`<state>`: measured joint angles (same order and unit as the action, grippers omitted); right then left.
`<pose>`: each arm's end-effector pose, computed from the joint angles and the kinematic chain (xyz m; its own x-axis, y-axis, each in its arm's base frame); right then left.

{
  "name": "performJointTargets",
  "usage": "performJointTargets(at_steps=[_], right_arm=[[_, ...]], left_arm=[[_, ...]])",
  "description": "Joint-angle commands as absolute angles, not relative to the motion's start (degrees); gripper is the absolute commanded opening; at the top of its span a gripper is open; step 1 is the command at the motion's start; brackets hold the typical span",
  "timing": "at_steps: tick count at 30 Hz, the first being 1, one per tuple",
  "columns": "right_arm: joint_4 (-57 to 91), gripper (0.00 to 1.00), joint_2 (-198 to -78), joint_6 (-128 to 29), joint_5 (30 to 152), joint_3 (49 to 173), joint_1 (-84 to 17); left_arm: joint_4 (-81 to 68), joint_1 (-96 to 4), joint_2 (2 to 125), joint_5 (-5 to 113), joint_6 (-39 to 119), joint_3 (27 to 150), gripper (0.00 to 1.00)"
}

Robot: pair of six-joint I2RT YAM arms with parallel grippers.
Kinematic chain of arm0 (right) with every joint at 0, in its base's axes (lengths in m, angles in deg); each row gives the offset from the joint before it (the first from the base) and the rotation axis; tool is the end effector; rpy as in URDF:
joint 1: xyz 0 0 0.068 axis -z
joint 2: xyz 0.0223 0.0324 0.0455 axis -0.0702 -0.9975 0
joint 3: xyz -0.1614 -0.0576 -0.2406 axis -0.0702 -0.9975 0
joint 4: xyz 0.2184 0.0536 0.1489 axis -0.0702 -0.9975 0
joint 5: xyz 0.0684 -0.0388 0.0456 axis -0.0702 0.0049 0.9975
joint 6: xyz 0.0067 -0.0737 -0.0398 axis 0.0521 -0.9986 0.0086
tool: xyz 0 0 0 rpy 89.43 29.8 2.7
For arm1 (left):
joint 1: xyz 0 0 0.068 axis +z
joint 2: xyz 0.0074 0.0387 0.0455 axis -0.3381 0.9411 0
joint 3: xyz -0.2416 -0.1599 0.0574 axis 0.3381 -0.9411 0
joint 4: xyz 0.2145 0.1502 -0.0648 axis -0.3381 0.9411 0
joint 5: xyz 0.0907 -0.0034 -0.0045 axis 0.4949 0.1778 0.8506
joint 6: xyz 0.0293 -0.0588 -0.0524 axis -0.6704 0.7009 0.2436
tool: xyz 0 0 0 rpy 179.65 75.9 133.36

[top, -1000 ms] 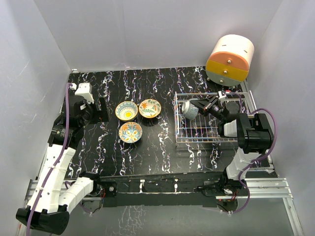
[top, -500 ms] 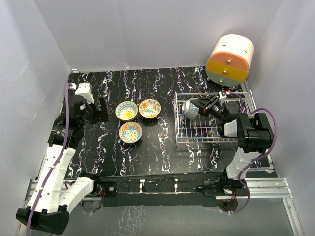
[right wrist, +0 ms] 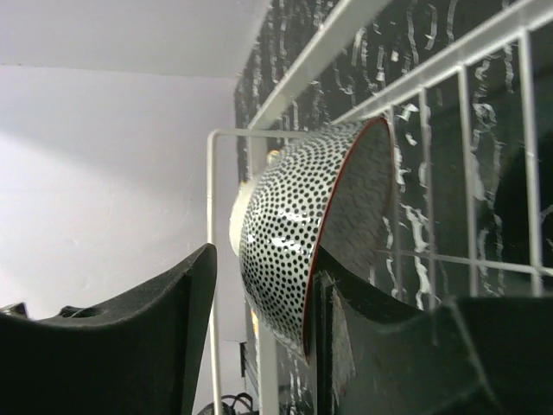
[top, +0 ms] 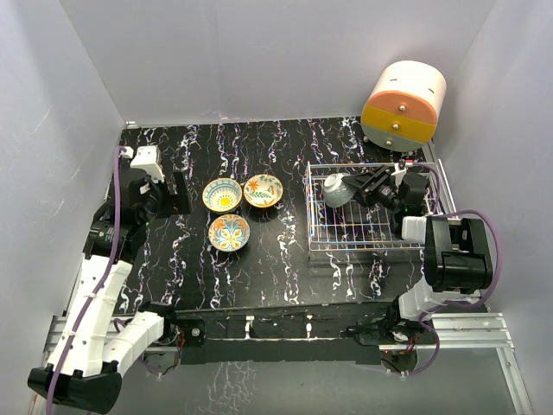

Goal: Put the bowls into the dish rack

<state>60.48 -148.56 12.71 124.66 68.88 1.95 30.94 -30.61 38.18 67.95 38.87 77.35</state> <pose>0.3409 0.0135 0.1829 -0.6167 0.7651 -0.1851 0.0409 0.2659 0.9631 0.2038 -0.0317 0.3832 -0.4031 -0.0998 -0.9097 0.0305 0.9920 -0.1223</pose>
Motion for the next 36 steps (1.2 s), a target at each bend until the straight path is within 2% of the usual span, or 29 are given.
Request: performJointTargets(at_steps=[1, 6, 9, 11, 14, 16, 23, 36], right_arm=[[52.91, 0.47, -145.90, 6.91, 122.56, 71.30, 2.39], [45.89, 0.48, -143.41, 2.66, 120.04, 72.06, 2.63], [40.48, 0.54, -141.44, -1.04, 117.84, 73.44, 2.74], [35.97, 0.61, -140.33, -3.53, 116.62, 74.79, 2.74], [30.95, 0.77, -139.06, -6.50, 114.75, 76.38, 2.74], [28.47, 0.82, -139.25, -7.55, 114.03, 77.29, 2.74], [23.66, 0.83, -139.24, -11.42, 112.80, 77.90, 2.74], [10.99, 0.94, -135.75, -23.43, 105.21, 83.52, 2.74]], left_arm=[[31.54, -30.78, 36.66, 67.94, 38.99, 78.84, 0.97], [31.57, -30.83, 36.48, 67.77, 39.09, 78.69, 0.97], [31.34, -30.82, 36.21, 67.70, 39.25, 78.49, 0.97], [31.17, -30.83, 36.15, 67.55, 39.34, 78.24, 0.97], [30.87, -30.83, 36.19, 67.20, 39.53, 77.88, 0.97], [30.75, -30.83, 36.07, 67.00, 39.62, 77.77, 0.97], [31.02, -30.83, 35.45, 67.05, 39.45, 77.70, 0.97], [30.02, -30.83, 35.37, 66.62, 39.20, 76.24, 0.97]])
